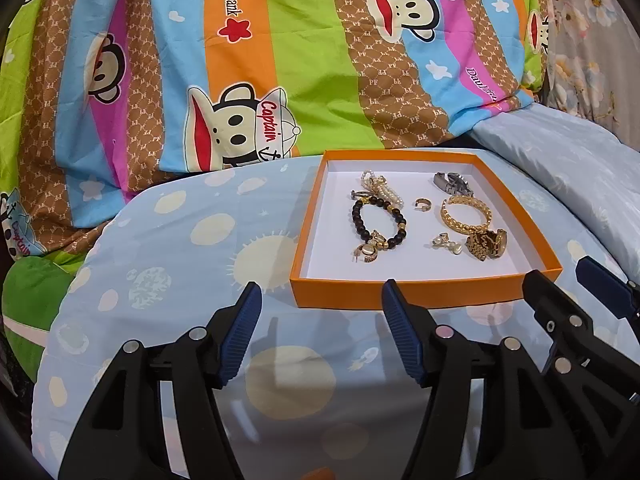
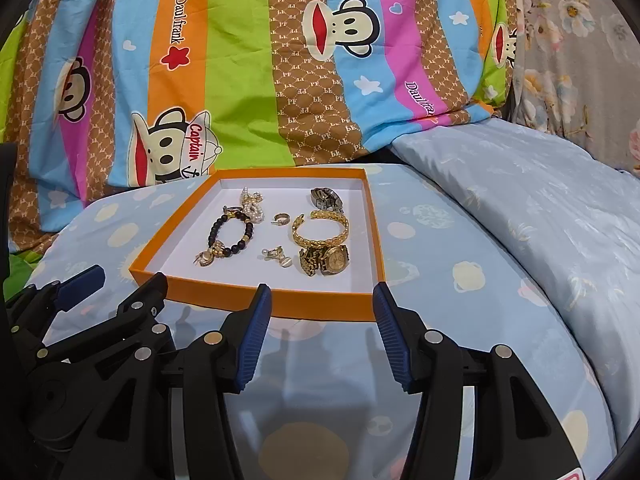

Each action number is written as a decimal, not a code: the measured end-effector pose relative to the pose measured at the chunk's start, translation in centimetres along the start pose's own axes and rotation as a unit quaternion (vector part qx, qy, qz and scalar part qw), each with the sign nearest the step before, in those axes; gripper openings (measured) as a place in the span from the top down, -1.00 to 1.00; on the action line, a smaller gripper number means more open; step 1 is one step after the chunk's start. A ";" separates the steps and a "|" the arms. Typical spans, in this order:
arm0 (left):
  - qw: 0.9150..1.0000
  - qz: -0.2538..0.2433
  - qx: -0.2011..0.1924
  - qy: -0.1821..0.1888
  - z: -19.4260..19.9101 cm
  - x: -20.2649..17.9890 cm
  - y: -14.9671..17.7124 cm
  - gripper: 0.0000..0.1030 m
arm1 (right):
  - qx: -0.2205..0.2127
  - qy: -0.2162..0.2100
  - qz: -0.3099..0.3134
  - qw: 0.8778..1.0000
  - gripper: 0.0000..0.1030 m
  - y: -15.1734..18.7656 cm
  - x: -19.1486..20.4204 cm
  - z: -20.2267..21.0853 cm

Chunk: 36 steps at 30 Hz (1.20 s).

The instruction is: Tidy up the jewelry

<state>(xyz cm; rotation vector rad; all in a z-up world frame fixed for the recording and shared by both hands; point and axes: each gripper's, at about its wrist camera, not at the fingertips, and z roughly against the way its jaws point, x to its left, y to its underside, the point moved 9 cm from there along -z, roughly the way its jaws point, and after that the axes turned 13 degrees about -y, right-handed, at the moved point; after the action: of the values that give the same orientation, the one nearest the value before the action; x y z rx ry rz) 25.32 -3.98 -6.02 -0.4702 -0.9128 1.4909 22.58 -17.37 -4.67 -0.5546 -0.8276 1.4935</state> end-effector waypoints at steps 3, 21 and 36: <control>1.000 0.001 0.000 -0.005 0.1 0.1 -0.1 -0.23 | 0.000 0.000 0.000 1.000 -0.03 0.0 0.0 0.0; 1.000 0.000 -0.002 -0.009 0.1 0.3 -0.1 -0.25 | -0.001 0.001 0.000 1.000 -0.03 0.0 0.0 0.1; 1.000 -0.001 -0.003 -0.009 0.1 0.5 -0.2 -0.27 | -0.003 0.001 -0.001 1.000 -0.03 -0.1 -0.3 0.3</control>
<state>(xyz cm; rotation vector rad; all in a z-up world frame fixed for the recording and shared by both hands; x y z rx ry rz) 25.23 -3.55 -5.71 -0.4607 -0.9320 1.4927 22.48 -17.66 -4.43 -0.5597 -0.8302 1.4888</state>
